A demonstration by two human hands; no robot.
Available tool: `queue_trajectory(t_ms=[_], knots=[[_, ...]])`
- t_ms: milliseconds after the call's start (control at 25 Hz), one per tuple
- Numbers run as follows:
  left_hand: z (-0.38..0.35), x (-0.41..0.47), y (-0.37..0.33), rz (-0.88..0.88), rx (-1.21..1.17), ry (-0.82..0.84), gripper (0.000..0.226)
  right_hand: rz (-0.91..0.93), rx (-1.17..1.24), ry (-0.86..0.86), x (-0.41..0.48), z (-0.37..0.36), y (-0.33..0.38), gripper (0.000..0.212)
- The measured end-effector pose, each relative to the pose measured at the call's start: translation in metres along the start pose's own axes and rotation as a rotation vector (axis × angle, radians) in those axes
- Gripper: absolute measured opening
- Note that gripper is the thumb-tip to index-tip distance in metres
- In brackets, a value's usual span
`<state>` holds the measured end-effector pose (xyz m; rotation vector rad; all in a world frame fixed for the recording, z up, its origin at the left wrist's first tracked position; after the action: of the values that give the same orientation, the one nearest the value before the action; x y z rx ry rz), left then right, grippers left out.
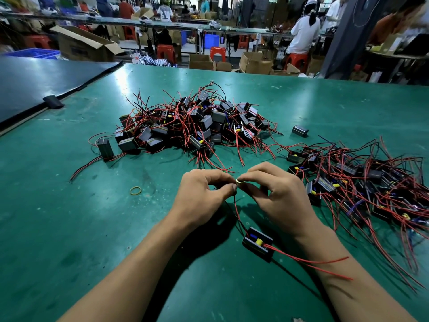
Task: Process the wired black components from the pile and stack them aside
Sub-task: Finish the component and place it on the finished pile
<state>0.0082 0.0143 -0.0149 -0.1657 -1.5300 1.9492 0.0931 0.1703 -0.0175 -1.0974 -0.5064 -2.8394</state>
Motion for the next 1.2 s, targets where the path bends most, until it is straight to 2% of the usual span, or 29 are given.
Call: queue_trajectory(t_ms=[200, 360, 440, 600, 760, 840, 920, 1000, 1080, 1200], knots=[[0.001, 0.001, -0.001, 0.002, -0.014, 0.019, 0.006, 0.019, -0.020, 0.006, 0.001, 0.000, -0.002, 0.012], [0.000, 0.001, 0.001, -0.044, 0.038, -0.001, 0.007, -0.024, -0.002, 0.110, 0.003, -0.001, -0.001, 0.009], [-0.001, 0.000, 0.001, -0.129, 0.130, -0.042, 0.008, -0.162, 0.066, 0.194, 0.003, -0.004, -0.003, 0.005], [-0.005, -0.003, 0.002, -0.211, 0.259, -0.025, 0.010, -0.468, 0.153, 0.435, 0.004, -0.011, -0.006, 0.014], [-0.008, -0.004, 0.003, -0.207, 0.248, 0.002, 0.008, -0.714, 0.531, 0.596, 0.003, -0.005, -0.008, 0.018], [-0.007, -0.002, 0.004, -0.166, 0.176, 0.004, 0.009, -0.654, 0.538, 0.549, 0.003, 0.001, -0.009, 0.016], [-0.005, 0.000, 0.005, -0.091, 0.094, 0.001, 0.008, -0.501, 0.404, 0.399, 0.004, 0.005, -0.010, 0.007], [-0.003, 0.001, 0.005, -0.039, 0.061, 0.015, 0.006, -0.312, 0.252, 0.252, 0.003, 0.005, -0.006, 0.012], [-0.002, 0.001, 0.005, -0.024, 0.043, 0.032, 0.006, -0.130, 0.089, 0.170, 0.002, 0.002, -0.002, 0.015], [-0.001, 0.001, 0.005, -0.011, 0.027, 0.040, 0.007, -0.018, -0.050, 0.095, -0.001, 0.000, 0.000, 0.012]])
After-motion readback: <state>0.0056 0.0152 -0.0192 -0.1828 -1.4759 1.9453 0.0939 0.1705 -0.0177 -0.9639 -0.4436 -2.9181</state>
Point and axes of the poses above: each hand's wrist, its own x-axis towards the middle knuckle, its own z-axis out of the back of the hand, y = z × x, the point moved 2 cm from there along x, towards the middle knuckle, and after that the axes turned 7 degrees about -x, right-handed, at the moved point
